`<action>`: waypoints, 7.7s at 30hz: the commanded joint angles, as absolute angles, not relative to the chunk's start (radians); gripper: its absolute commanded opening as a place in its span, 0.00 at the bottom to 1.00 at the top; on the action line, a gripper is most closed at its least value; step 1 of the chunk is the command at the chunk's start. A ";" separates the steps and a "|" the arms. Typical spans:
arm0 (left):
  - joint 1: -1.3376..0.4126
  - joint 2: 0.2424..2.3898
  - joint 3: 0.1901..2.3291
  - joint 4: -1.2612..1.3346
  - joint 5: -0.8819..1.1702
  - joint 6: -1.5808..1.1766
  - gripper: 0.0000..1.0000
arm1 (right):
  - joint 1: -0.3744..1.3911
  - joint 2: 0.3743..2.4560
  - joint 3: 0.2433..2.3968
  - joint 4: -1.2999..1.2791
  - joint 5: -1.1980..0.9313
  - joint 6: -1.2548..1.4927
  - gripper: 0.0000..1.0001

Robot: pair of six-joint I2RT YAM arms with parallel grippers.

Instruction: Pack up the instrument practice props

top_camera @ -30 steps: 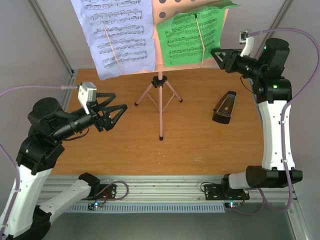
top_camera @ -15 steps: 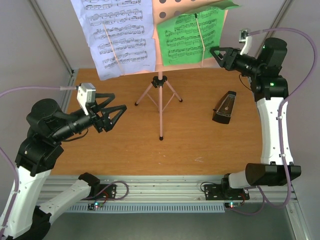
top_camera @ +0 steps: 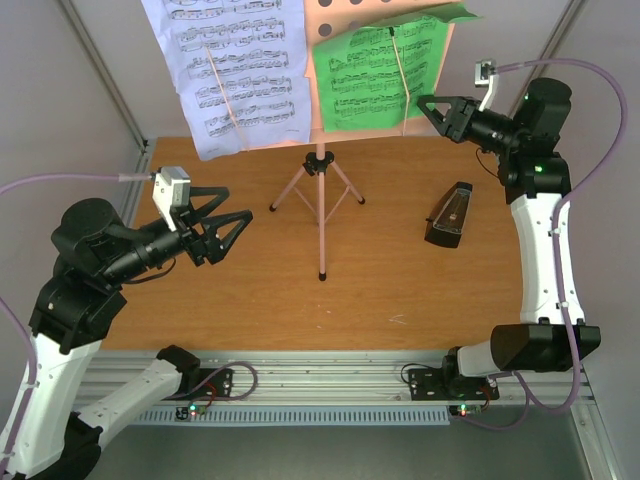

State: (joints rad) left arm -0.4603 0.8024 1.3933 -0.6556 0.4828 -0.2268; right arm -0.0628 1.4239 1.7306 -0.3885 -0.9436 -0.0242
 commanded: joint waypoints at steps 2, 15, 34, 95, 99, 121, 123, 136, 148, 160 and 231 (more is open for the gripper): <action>-0.463 0.790 1.397 -0.646 0.483 -0.213 0.79 | -0.070 1.401 1.706 -0.285 -0.991 0.032 0.32; -0.463 0.791 1.410 -0.654 0.487 -0.206 0.79 | -0.077 1.425 1.692 -0.163 -1.025 0.058 0.33; -0.463 0.796 1.417 -0.662 0.479 -0.191 0.79 | -0.077 1.378 1.607 -0.027 -1.096 0.069 0.27; -0.968 1.362 1.801 -0.513 0.200 -0.175 0.72 | -0.077 1.453 1.751 -0.003 -1.084 0.092 0.01; -0.971 1.447 1.861 -0.428 0.153 -0.218 0.72 | -0.077 1.443 1.732 0.013 -1.070 0.105 0.01; -0.879 1.885 2.452 -0.473 -0.052 -0.309 0.66 | -0.077 1.407 1.692 0.049 -1.060 0.123 0.01; -0.865 1.899 2.461 -0.464 -0.022 -0.327 0.66 | -0.077 1.407 1.692 0.044 -1.061 0.118 0.01; -0.853 1.988 2.508 -0.413 0.106 -0.334 0.58 | -0.077 1.402 1.686 0.019 -1.067 0.085 0.01; -0.854 2.008 2.480 -0.310 0.224 -0.317 0.22 | -0.077 1.378 1.661 0.010 -1.060 0.071 0.01; -0.853 1.936 2.375 -0.274 0.246 -0.221 0.00 | -0.077 1.327 1.644 -0.102 -0.899 0.019 0.01; -0.839 1.536 1.877 -0.197 0.437 -0.253 0.95 | -0.080 0.728 1.234 -0.649 -0.371 -0.003 0.01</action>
State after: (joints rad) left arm -0.8406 1.6459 1.9648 -0.2424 0.3195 -0.2272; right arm -0.0742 0.7574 1.2800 -0.6159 -0.1810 -0.0448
